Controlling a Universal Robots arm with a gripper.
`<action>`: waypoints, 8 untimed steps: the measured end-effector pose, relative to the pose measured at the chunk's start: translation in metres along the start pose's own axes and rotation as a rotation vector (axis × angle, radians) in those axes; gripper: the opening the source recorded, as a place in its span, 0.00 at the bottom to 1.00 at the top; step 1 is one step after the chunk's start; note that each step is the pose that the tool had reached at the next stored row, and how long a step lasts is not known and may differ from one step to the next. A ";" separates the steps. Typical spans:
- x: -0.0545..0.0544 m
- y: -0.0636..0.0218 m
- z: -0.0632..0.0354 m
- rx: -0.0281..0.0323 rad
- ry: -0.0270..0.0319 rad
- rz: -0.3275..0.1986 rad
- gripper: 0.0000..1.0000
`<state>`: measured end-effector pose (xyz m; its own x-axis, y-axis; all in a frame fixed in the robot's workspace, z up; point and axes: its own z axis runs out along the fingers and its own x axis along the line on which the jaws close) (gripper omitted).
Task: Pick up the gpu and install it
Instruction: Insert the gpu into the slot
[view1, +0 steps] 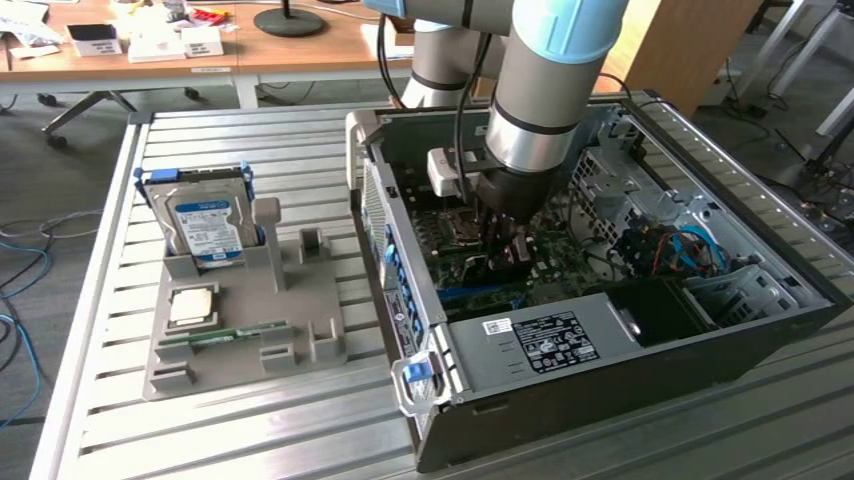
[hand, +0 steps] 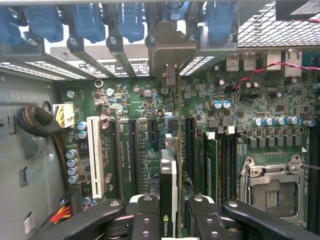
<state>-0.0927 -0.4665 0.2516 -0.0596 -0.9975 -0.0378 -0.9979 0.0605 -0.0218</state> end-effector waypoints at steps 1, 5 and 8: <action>0.000 0.0000 0.0000 0.0000 0.0000 -0.001 0.27; 0.000 0.0000 0.0000 -0.0002 -0.0001 -0.005 0.27; 0.000 0.0000 0.0000 -0.0003 -0.0002 -0.006 0.27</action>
<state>-0.0927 -0.4665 0.2516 -0.0540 -0.9978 -0.0378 -0.9983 0.0549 -0.0217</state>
